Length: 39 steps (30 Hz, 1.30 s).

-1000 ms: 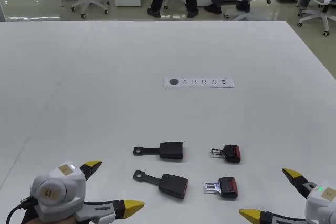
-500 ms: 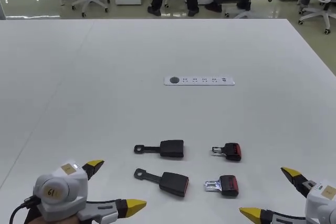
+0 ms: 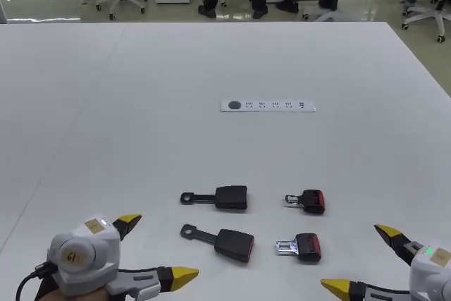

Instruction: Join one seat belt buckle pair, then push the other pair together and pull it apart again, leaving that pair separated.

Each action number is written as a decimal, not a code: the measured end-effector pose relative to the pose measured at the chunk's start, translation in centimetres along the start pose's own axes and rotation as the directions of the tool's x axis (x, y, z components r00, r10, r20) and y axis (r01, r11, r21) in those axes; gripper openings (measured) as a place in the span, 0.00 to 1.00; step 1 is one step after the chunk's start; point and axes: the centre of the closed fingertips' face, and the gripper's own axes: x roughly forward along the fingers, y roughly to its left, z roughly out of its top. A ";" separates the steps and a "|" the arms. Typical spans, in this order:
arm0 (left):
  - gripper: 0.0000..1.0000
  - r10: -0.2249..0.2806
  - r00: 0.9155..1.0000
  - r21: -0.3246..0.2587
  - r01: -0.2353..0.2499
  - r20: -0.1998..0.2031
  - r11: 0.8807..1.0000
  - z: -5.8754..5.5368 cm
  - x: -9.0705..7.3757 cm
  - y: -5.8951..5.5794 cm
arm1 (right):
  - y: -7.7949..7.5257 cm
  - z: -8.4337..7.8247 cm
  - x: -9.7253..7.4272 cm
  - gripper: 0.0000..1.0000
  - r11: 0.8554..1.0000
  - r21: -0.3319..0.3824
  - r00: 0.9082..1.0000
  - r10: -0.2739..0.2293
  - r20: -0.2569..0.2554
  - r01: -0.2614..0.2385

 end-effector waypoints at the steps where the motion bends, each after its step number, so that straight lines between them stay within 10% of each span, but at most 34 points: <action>1: 0.99 0.000 1.000 -0.001 0.000 0.000 1.000 -0.1 0.0 0.1 | 0.0 0.0 0.1 0.94 1.000 -0.003 1.000 0.003 0.001 -0.003; 39: 0.93 -0.158 0.983 0.120 0.169 -0.099 0.978 -0.5 5.3 -2.2 | 0.3 -1.0 4.8 0.86 0.988 -0.037 0.985 0.144 -0.093 -0.148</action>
